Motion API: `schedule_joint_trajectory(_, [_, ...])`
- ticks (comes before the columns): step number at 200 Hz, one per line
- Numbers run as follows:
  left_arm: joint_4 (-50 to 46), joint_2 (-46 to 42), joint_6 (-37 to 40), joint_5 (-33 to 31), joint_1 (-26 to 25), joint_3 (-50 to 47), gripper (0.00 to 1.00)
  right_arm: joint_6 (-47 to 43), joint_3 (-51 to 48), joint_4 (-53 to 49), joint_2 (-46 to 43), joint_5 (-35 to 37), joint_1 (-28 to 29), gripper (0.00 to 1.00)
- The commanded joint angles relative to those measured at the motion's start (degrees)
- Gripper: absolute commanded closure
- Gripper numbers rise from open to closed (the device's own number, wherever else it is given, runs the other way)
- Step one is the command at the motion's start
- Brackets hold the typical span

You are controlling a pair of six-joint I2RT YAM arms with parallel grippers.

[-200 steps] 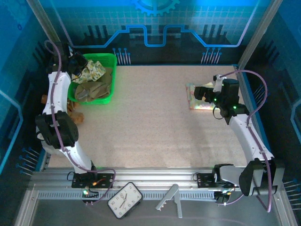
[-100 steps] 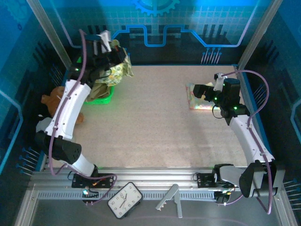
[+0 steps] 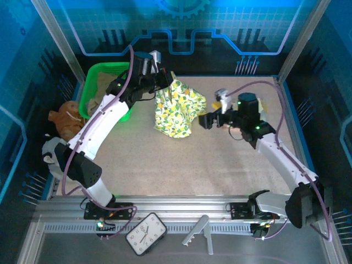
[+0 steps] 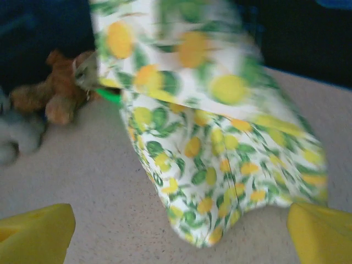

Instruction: Fold and stack the skirts

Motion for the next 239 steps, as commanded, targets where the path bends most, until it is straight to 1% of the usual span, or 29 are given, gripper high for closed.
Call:
schedule_joint_trajectory(1, [1.4, 0.0, -3.4, -0.9, -0.6, -1.1, 1.00, -16.0, -2.0, 8.3, 2.2, 7.9, 6.6, 0.00])
schedule_joint_trajectory(19, [1.2, 0.1, -4.7, -0.2, -0.7, -1.6, 1.00, -24.4, -2.4, 13.3, 5.2, 14.5, 11.0, 0.00])
schedule_joint_trajectory(39, [1.1, 0.1, -5.8, 0.6, -0.8, -2.0, 1.00, -30.5, -3.5, 23.7, 8.9, 20.6, 13.6, 0.00])
schedule_joint_trajectory(52, [0.8, -0.3, -6.3, 0.7, -0.9, -2.3, 1.00, -32.4, -3.3, 29.7, 11.1, 23.6, 14.4, 0.00])
schedule_joint_trajectory(87, [1.4, -1.8, -7.2, 0.1, -0.9, -4.5, 1.00, -36.1, -1.3, 40.9, 17.2, 29.7, 16.4, 0.00])
schedule_joint_trajectory(107, [1.2, -2.1, -7.2, -0.4, -0.9, -4.7, 1.00, -38.6, -0.3, 49.0, 21.3, 33.9, 17.7, 0.03])
schedule_joint_trajectory(114, [1.2, -2.1, -7.2, -0.5, -0.8, -4.8, 1.00, -38.6, 0.3, 50.5, 22.3, 34.8, 17.8, 0.05])
schedule_joint_trajectory(124, [1.1, -2.1, -7.2, -0.6, -0.8, -4.8, 1.00, -38.6, 0.9, 51.8, 23.0, 35.6, 18.2, 0.13])
schedule_joint_trajectory(133, [0.8, -2.0, -7.0, -0.9, -0.8, -4.7, 1.00, -38.6, 0.9, 53.1, 23.1, 36.2, 18.5, 0.25])
schedule_joint_trajectory(140, [0.5, -2.0, -6.7, -1.3, -0.8, -4.4, 1.00, -38.3, 0.9, 53.4, 22.6, 36.3, 18.7, 0.37])
schedule_joint_trajectory(152, [-0.5, -2.0, -6.0, -2.0, -0.6, -3.8, 1.00, -37.5, 0.8, 52.1, 20.8, 36.7, 18.9, 0.62])
schedule_joint_trajectory(165, [-0.8, -2.5, -5.5, -2.3, -0.3, -3.6, 1.00, -36.4, 1.4, 46.2, 17.9, 36.6, 18.8, 0.82])
schedule_joint_trajectory(170, [-0.8, -2.7, -5.4, -2.3, -0.3, -3.5, 1.00, -35.6, 1.9, 43.1, 16.6, 36.7, 18.7, 0.88])
schedule_joint_trajectory(183, [-0.7, -3.3, -4.8, -2.3, 0.0, -3.3, 1.00, -31.2, 3.7, 32.4, 12.3, 34.8, 17.5, 1.00])
schedule_joint_trajectory(193, [-0.7, -4.1, -4.1, -2.3, 0.2, -3.4, 1.00, -25.4, 5.7, 22.8, 8.7, 30.9, 15.4, 1.00])
schedule_joint_trajectory(202, [-0.6, -4.9, -3.6, -2.6, 0.3, -3.6, 1.00, -20.0, 6.4, 17.5, 5.9, 26.3, 13.1, 1.00])
schedule_joint_trajectory(222, [-0.2, -6.5, -3.4, -0.7, 0.8, -3.7, 0.99, -12.4, 5.2, 13.0, 0.0, 18.6, 9.2, 1.00])
schedule_joint_trajectory(239, [1.0, -7.7, -3.9, 4.9, 0.8, -2.9, 0.99, -8.8, 6.6, 7.2, -3.3, 11.0, 6.1, 1.00])
